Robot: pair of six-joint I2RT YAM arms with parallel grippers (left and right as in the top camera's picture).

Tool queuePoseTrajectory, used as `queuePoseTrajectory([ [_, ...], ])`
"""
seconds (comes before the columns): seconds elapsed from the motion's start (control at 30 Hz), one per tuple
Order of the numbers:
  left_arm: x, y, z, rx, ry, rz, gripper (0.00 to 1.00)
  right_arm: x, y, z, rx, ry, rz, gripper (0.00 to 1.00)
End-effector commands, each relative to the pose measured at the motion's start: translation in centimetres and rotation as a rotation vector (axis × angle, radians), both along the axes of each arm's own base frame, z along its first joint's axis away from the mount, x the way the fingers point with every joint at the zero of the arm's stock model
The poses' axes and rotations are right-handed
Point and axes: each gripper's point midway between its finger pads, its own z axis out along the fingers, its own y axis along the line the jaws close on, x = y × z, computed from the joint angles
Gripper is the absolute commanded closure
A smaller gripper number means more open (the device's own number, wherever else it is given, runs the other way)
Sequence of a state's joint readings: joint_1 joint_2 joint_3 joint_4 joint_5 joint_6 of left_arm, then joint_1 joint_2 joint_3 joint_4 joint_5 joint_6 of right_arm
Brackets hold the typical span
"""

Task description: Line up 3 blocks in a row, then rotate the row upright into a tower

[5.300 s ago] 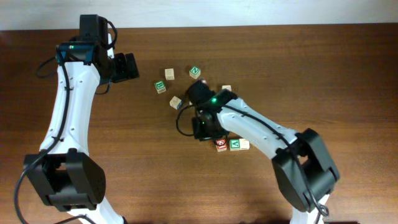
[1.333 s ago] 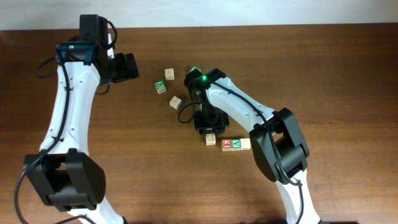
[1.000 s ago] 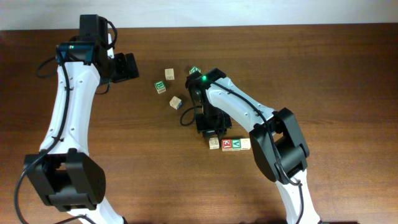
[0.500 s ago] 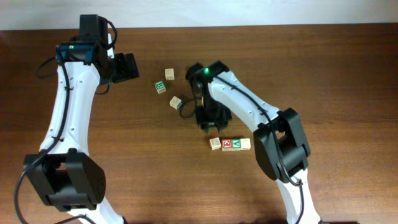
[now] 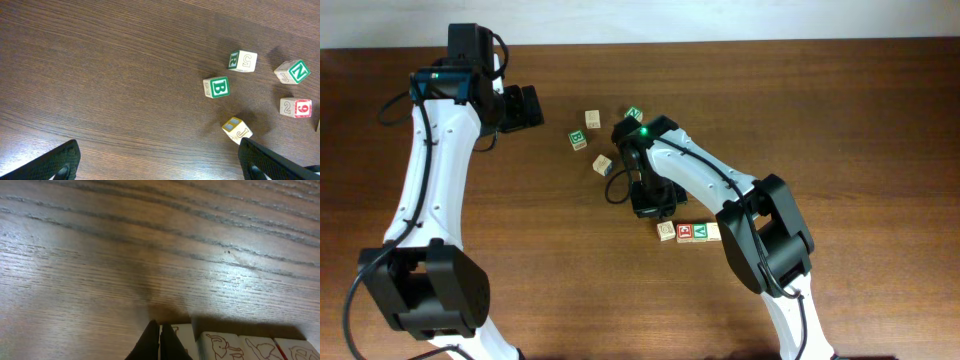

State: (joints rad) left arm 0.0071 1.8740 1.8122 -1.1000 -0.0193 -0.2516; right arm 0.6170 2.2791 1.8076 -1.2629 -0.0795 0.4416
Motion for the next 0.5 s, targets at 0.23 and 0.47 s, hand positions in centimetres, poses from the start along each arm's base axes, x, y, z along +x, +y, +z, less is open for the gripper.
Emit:
queuePoseTrajectory([
  [0.23,0.3,0.1,0.1,0.001,-0.005,0.008,0.01,-1.2,-1.8,0.0,-0.058,0.064,-0.025,0.95],
  [0.47,0.3,0.1,0.1,0.001,-0.005,0.008,0.01,1.7,-2.0,1.1,0.003,0.002,0.01,0.95],
])
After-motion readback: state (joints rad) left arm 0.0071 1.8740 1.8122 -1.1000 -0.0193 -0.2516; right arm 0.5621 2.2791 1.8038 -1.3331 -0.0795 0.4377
